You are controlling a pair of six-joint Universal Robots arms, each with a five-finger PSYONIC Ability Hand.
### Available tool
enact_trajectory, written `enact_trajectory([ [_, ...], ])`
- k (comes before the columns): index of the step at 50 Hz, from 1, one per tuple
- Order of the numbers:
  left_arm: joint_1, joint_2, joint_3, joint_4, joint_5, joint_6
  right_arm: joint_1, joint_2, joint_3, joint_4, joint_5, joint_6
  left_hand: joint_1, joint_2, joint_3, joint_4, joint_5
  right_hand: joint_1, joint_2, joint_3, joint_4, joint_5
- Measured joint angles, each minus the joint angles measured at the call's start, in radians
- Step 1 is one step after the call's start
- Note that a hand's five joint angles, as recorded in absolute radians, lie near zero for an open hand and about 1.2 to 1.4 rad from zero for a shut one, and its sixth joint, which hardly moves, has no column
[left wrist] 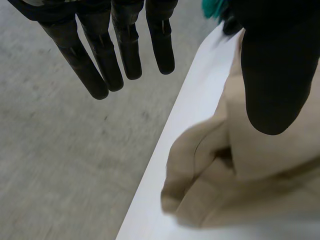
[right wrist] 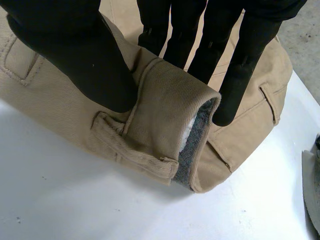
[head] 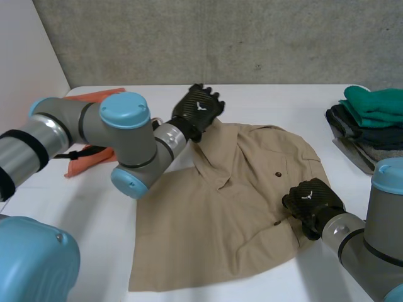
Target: Fold the laundry.
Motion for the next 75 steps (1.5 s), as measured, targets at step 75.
enact_trajectory([
  [75, 0.005, -0.393, 0.61, -0.425, 0.281, 0.4, -0.004, 0.028, 0.01, -0.01, -0.015, -0.04, 0.028, 0.016, 0.02, 0.018, 0.019, 0.0, 0.0, 0.002, 0.001, 0.009],
])
